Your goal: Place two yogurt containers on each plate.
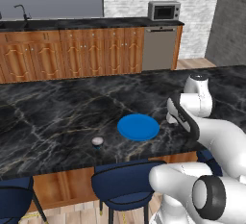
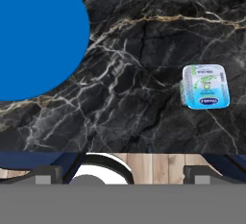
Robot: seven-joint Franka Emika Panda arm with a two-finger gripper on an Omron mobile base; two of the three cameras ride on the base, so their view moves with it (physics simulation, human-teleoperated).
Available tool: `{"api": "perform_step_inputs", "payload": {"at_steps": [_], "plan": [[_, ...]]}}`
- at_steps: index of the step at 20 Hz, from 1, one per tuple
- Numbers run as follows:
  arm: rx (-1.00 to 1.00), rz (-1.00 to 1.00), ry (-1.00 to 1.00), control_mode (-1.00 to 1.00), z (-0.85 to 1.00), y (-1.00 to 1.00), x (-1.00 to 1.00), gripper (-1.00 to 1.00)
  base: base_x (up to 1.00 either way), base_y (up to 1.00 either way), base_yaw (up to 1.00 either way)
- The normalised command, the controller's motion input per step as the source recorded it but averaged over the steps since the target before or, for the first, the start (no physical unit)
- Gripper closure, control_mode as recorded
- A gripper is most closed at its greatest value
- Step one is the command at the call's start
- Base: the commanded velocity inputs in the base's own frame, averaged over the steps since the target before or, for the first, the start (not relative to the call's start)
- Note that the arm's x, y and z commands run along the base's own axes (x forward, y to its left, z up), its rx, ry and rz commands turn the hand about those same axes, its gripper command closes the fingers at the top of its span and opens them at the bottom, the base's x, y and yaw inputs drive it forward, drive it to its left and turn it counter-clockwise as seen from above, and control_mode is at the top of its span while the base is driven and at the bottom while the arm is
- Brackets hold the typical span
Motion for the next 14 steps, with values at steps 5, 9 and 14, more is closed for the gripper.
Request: {"api": "perform_step_inputs", "payload": {"at_steps": [5, 9, 14], "plan": [[0.02, 0.0, -0.02, -1.0, -0.12, -0.64, 0.0, -1.0, 0.0, 0.0, 0.0], [0.07, 0.0, 0.0, -1.0, -0.04, -0.62, 0.02, -1.0, 0.0, 0.0, 0.0], [0.02, 0.01, 0.0, -1.0, 0.0, -0.62, 0.01, -1.0, 0.0, 0.0, 0.0]]}}
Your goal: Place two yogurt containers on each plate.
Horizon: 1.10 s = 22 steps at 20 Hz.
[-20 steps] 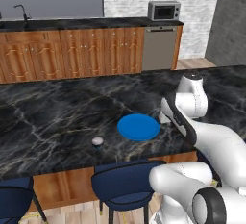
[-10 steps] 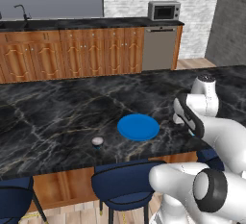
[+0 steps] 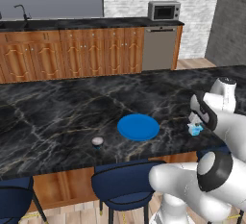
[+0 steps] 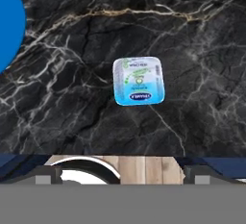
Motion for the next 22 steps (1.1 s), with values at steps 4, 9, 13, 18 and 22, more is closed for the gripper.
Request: {"api": "perform_step_inputs", "payload": {"at_steps": [4, 9, 13, 18, 22], "plan": [[0.0, 0.04, 0.0, -1.0, 0.0, -0.46, 0.03, -1.0, 0.0, 0.0, 0.0], [0.0, 0.04, 0.0, -1.0, -0.13, -0.22, 0.14, -1.0, 0.0, 0.0, 0.0], [0.0, 0.03, 0.0, -1.0, -0.18, 0.0, 0.21, -1.0, 0.0, 0.0, 0.0], [0.0, 0.04, 0.0, -1.0, -0.19, 0.0, 0.26, -1.0, 0.0, 0.0, 0.0], [-0.01, 0.02, 0.0, -1.0, -0.33, 0.01, 0.33, -1.0, 0.0, 0.0, 0.0]]}}
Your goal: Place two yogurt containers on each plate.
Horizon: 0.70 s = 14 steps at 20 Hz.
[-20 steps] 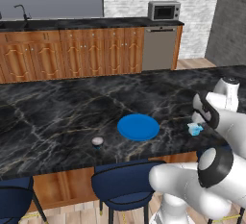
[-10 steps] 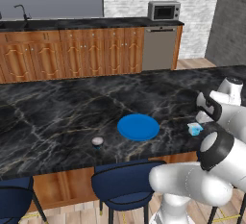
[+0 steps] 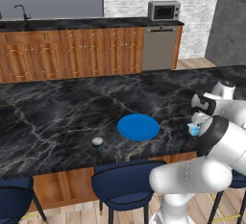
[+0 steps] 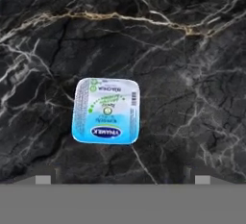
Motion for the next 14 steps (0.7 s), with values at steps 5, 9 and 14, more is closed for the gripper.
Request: {"api": "perform_step_inputs", "payload": {"at_steps": [5, 9, 14], "plan": [[0.0, 0.0, 0.0, -1.0, -0.32, 0.14, 0.26, -1.0, 0.0, 0.0, 0.0], [0.0, 0.0, 0.0, -1.0, -0.09, 0.16, 0.23, -1.0, 0.0, 0.0, 0.0], [0.0, 0.0, 0.01, -1.0, -0.05, 0.02, 0.28, -1.0, 0.0, 0.0, 0.0]]}}
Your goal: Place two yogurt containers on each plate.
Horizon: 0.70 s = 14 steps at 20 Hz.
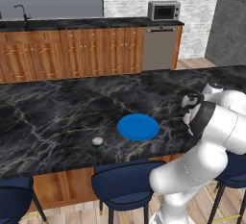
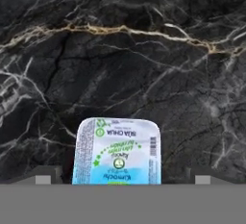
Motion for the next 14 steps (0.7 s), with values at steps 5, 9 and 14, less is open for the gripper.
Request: {"api": "perform_step_inputs", "payload": {"at_steps": [5, 9, 14], "plan": [[0.0, 0.0, 0.01, -1.0, -0.14, 0.0, 0.14, -1.0, 0.0, 0.0, 0.0], [0.0, 0.0, 0.06, -1.0, -0.28, 0.0, 0.01, -1.0, 0.0, 0.0, 0.0], [0.0, 0.0, 0.04, -1.0, -0.25, 0.0, 0.05, -1.0, 0.0, 0.0, 0.0]]}}
